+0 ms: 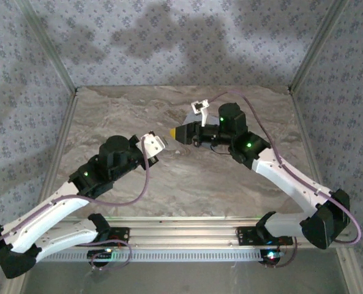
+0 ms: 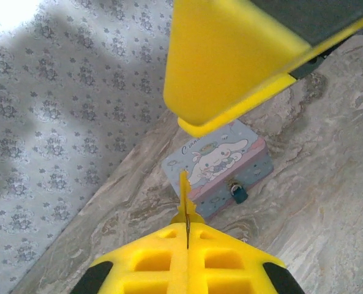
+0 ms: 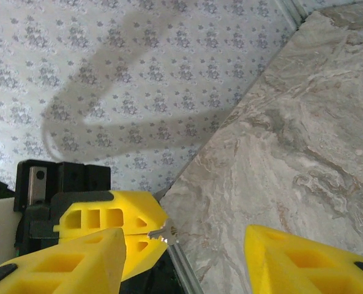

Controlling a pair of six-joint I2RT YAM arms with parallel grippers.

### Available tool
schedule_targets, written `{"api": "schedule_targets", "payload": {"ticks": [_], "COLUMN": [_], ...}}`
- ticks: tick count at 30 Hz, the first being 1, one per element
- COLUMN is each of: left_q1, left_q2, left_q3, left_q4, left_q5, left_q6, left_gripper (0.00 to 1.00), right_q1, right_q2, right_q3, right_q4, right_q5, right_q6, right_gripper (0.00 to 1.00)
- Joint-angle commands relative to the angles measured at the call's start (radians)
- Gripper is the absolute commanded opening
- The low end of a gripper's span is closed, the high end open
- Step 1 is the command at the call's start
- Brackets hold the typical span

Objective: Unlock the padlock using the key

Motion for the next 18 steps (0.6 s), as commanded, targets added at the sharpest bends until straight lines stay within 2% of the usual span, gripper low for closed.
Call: {"api": "schedule_targets", "payload": {"ticks": [1,6,13,18], "left_q1": [-0.009,-0.008,-0.010,-0.009], "left_q2": [-0.014,-0.014,-0.014,-0.014], "left_q3": [-0.004,0.003,0.013,0.013], "left_q4": [0.034,0.024,0.011,0.007], "left_q5": [-0.001,0.012,0.018,0.014], "left_q6": [0.019,0.027,0.031,0.032], "left_gripper": [0.00,0.00,0.00,0.00], "right_q1": [0.022,0.045,0.059,0.065], "right_q2": [0.009,0.053,0.089,0.101], "right_q3": [0.033,0.099,0.136,0.146], "right_q4": [0.006,-0.027,-0.056,-0.080], "right_q5": [-0.014,-0.021,-0.020,-0.016], "right_q6": [-0.054,-0.088,-0.112,-0.124], "right_gripper": [0.55,0.51,0.38,0.37]}}
